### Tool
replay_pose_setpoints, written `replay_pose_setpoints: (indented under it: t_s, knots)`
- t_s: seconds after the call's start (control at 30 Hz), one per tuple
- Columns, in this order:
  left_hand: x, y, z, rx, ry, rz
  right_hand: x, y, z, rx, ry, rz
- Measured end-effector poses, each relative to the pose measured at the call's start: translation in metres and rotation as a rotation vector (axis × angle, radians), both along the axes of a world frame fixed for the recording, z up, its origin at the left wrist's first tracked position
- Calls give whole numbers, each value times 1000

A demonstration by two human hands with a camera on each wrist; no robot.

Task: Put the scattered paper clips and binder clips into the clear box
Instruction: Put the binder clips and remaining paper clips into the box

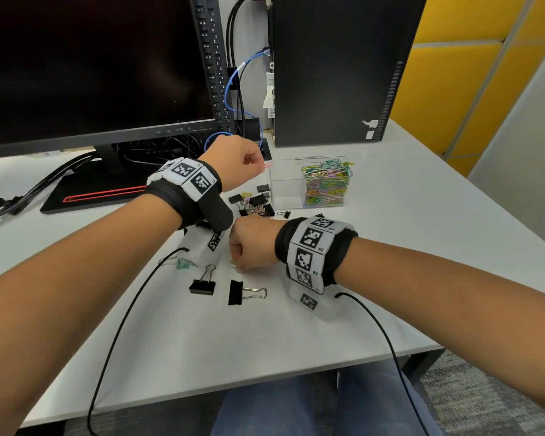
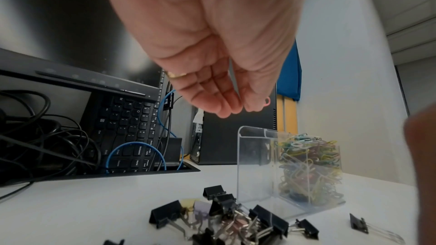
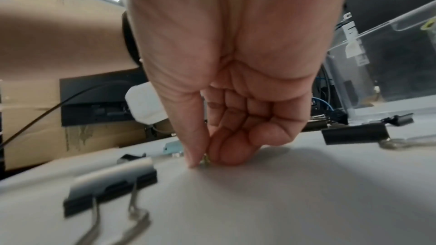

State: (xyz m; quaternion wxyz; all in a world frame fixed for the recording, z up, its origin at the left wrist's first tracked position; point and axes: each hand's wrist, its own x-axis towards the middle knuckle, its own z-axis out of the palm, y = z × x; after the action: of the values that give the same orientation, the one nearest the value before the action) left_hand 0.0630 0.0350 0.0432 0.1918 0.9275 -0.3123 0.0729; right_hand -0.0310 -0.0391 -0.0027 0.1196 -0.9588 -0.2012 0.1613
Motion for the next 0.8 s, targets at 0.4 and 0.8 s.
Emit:
replay_pose_setpoints:
  t_s: [0.4,0.8]
  knots:
    - [4,-40,-7,9,-16,-79,5,-42,21,-132,-8,-101]
    - [3,-76,-13,-42,-2,-78,32,-152,80,-72,-369,-519]
